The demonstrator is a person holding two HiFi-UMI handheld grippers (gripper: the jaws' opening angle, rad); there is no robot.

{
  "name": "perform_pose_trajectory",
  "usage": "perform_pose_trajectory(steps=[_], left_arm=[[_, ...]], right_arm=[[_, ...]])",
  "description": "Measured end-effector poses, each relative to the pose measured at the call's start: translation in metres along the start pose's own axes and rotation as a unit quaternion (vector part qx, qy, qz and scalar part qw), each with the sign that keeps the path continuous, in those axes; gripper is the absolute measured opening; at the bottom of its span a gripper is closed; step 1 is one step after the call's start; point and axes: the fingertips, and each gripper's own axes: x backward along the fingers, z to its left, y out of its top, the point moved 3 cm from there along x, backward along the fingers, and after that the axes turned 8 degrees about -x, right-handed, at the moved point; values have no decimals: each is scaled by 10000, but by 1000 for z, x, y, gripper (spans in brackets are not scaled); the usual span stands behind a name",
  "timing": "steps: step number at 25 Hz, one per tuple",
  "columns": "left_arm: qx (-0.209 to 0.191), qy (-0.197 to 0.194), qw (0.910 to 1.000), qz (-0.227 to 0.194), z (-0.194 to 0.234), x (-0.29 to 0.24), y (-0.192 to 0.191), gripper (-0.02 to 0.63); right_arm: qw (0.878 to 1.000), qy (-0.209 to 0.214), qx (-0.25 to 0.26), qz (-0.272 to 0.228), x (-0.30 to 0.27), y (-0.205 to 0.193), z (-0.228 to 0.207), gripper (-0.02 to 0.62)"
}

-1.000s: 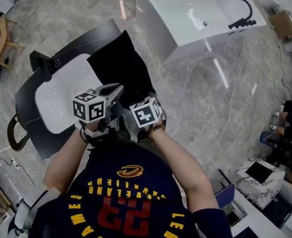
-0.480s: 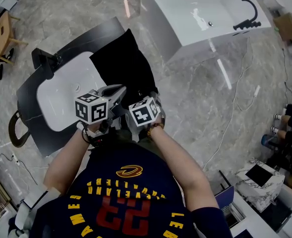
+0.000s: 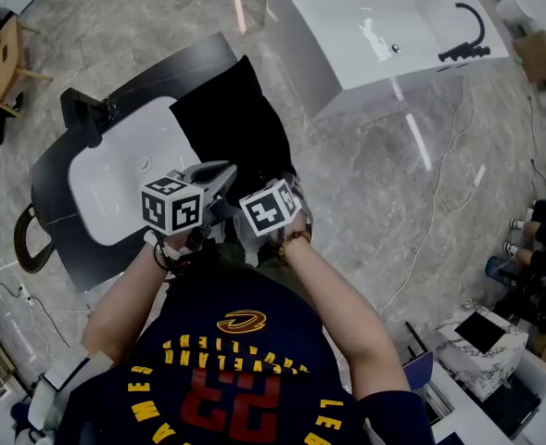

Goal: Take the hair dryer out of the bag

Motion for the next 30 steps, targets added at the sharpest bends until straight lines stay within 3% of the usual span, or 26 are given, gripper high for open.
perform_pose_trajectory(steps=[11,13,15,30], left_arm=[[42,-3,10000,2,4,1,-1,18],[71,4,10000,7,4,1,-2,18],[74,8,10000,19,2,1,-3,18],[-191,-38,9998,85,-11,-2,-6,18]], right_arm=[[9995,-251,-171,22,-27,23,-9,327],[9992,-347,-184,5,-27,24,-12,267],[9992,-320,-219,17,-25,23,-13,256],[9969,-231,-36,757,22,-29,-10,247]])
